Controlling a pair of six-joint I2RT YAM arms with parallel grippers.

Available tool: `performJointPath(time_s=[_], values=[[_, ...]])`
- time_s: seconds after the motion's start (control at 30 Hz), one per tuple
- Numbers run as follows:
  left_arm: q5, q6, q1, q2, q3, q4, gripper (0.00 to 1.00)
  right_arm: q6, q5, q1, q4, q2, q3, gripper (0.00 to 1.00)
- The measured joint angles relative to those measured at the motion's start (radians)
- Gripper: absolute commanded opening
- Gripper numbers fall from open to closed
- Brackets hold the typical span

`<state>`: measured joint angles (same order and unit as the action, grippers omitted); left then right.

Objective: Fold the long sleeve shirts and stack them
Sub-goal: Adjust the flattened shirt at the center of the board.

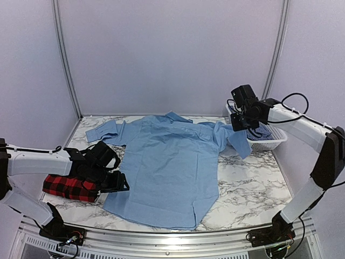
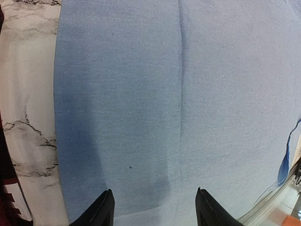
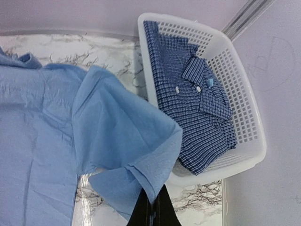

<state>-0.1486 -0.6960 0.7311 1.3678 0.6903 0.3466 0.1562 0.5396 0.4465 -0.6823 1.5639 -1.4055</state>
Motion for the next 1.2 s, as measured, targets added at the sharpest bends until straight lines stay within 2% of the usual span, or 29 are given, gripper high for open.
performJointPath(time_s=[0.23,0.33,0.43,0.53,0.67,0.83,1.07,1.2], values=[[0.0,0.0,0.0,0.0,0.0,0.0,0.61,0.026,-0.089,0.127,-0.059,0.016,0.201,0.04],[-0.001,0.0,0.0,0.003,0.007,0.001,0.61,0.049,-0.142,0.177,-0.059,0.007,0.292,0.19],[-0.001,0.002,0.0,0.018,0.031,0.003,0.61,0.071,-0.209,0.187,-0.056,-0.034,0.38,0.39],[0.0,0.005,0.0,0.033,0.061,0.004,0.61,0.089,-0.247,0.187,-0.056,-0.079,0.399,0.51],[0.003,0.017,-0.004,0.065,0.126,0.011,0.61,0.102,-0.289,0.179,-0.017,-0.122,0.352,0.52],[0.019,0.063,-0.061,0.15,0.304,0.025,0.61,0.108,-0.336,0.139,0.121,-0.08,0.224,0.46],[0.126,0.194,-0.157,0.37,0.678,0.004,0.61,0.088,-0.356,0.052,0.36,0.182,0.016,0.46],[0.182,0.277,-0.171,0.519,0.861,-0.013,0.61,0.048,-0.375,0.021,0.422,0.351,-0.097,0.47]])
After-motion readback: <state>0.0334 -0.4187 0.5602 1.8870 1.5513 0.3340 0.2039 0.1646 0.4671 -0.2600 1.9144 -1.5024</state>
